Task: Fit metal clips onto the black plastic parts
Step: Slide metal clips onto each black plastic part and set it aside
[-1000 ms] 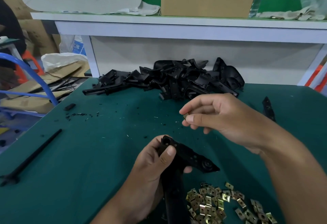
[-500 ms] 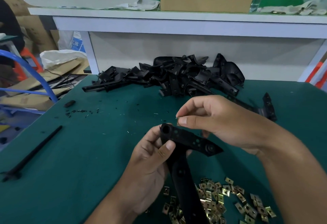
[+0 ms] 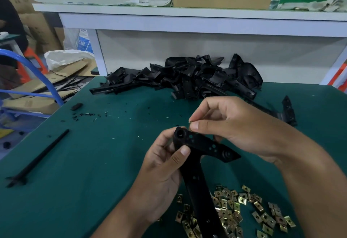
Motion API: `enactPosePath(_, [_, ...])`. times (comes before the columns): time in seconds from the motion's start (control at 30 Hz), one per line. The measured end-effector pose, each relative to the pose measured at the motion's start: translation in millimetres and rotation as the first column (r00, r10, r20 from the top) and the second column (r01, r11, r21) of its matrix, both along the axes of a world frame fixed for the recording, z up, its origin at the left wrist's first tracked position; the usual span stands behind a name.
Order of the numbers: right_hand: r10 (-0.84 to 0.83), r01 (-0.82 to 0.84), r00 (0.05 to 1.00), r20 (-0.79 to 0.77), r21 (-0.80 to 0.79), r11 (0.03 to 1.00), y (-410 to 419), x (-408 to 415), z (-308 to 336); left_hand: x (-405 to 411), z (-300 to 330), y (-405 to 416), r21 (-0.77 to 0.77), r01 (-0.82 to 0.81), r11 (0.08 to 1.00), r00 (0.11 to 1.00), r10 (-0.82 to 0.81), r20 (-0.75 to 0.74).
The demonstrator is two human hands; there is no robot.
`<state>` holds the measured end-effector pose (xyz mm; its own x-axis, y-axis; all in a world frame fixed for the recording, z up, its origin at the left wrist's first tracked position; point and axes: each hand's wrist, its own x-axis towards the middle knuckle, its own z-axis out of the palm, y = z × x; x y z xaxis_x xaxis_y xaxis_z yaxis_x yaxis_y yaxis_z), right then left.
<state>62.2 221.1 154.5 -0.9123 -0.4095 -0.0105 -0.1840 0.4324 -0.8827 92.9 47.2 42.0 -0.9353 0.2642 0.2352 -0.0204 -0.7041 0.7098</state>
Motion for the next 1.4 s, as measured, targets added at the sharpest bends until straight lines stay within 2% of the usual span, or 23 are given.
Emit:
enactPosePath(0.53, [0.015,-0.012,0.999,-0.031,0.099,0.995,2.0,2.8,3.6,0.7,-0.5,0.2,-0.012,-0.003,1.000,0.999,0.003,0.032])
enactPosePath(0.83, [-0.055,0.070,0.992,-0.114,0.131,0.989,-4.1,5.0,0.6,0.0,-0.3,0.4,-0.028,-0.023,0.999,0.999,0.024,0.045])
enactPosePath(1.03, [-0.035,0.056,0.994,-0.101,0.211,0.976,-6.6,8.0,1.4,-0.1,1.0,0.9,-0.027,-0.023,0.999,0.999,0.024,0.048])
enactPosePath(1.2, [-0.069,0.109,0.985,-0.158,0.259,0.960,-8.6,8.5,-0.1,-1.0,2.3,-0.8,-0.051,-0.039,0.998,0.997,0.042,0.060])
enactPosePath(1.4, [0.000,0.028,0.995,-0.100,0.270,0.963,3.0,4.7,4.0,-3.4,5.4,-4.0,-0.046,-0.059,0.997,0.993,0.063,0.096])
